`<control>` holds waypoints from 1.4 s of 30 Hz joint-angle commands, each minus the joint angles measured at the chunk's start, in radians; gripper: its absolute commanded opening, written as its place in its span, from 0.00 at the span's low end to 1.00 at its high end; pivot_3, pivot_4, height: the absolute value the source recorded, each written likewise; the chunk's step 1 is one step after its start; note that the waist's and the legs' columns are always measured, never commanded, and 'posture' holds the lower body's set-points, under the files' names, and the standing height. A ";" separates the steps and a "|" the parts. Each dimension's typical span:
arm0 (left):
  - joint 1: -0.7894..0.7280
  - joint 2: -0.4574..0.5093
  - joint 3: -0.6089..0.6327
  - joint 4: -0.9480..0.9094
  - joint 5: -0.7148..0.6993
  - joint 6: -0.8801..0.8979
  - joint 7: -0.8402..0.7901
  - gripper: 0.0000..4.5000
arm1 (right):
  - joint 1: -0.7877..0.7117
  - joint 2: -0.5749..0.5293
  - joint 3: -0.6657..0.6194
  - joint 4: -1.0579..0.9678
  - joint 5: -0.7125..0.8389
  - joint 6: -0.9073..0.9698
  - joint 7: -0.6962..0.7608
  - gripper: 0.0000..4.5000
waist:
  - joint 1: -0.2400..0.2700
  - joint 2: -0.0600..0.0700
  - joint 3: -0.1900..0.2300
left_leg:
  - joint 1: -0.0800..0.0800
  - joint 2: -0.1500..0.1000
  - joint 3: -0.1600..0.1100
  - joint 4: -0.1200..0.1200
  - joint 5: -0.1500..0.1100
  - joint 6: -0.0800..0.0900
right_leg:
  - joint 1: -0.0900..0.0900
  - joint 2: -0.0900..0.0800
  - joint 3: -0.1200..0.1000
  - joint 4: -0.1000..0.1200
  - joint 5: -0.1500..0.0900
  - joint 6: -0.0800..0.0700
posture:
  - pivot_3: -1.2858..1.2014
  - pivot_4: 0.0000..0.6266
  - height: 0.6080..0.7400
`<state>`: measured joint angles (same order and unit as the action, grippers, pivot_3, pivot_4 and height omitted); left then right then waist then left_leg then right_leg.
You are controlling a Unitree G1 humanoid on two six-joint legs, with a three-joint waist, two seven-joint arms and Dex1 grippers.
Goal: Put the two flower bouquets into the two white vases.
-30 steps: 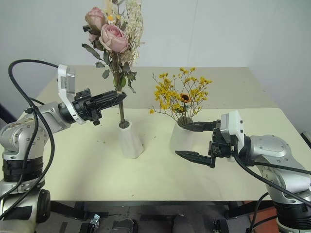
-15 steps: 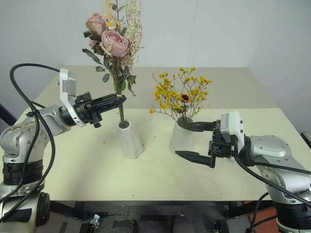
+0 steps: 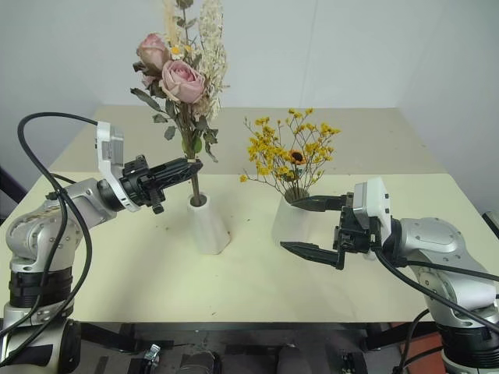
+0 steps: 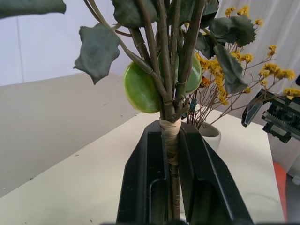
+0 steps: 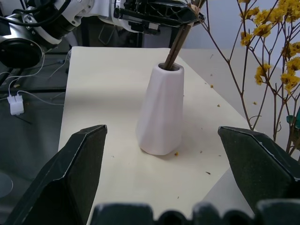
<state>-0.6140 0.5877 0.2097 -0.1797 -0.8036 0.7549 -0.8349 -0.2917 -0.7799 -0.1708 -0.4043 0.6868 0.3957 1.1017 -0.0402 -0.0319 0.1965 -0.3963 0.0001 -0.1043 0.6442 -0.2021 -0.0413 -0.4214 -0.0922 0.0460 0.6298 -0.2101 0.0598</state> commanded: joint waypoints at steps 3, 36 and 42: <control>0.001 -0.001 -0.002 -0.034 0.003 -0.040 -0.006 0.03 | 0.000 0.003 -0.021 -0.027 0.005 -0.027 -0.006 1.00 | 0.000 0.000 0.000 | 0.000 0.000 0.000 0.000 0.000 0.000 | 0.000 0.000 0.000 0.000 0.000 0.000 | 0.52 0.24 1.00; 0.085 -0.019 -0.021 -0.056 0.049 -0.123 -0.020 0.10 | 0.001 0.009 -0.022 -0.028 0.004 -0.024 -0.011 1.00 | 0.000 0.000 0.000 | 0.000 0.000 0.000 0.000 0.000 0.000 | 0.000 0.000 0.000 0.000 0.000 0.000 | 0.52 0.24 1.00; 0.096 -0.002 -0.003 -0.060 0.032 -0.110 -0.030 0.48 | -0.001 0.010 -0.021 -0.026 0.003 -0.024 -0.010 1.00 | 0.000 0.000 0.000 | 0.000 0.000 0.000 0.000 0.000 0.000 | 0.000 0.000 0.000 0.000 0.000 0.000 | 0.52 0.24 1.00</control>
<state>-0.5183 0.5717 0.1798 -0.2192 -0.7494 0.6554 -0.8556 -0.2890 -0.7715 -0.1708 -0.4045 0.6811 0.3953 1.0983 -0.0405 -0.0319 0.1965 -0.3961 0.0002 -0.1043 0.6442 -0.2021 -0.0413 -0.4212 -0.0921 0.0460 0.6296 -0.2102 0.0599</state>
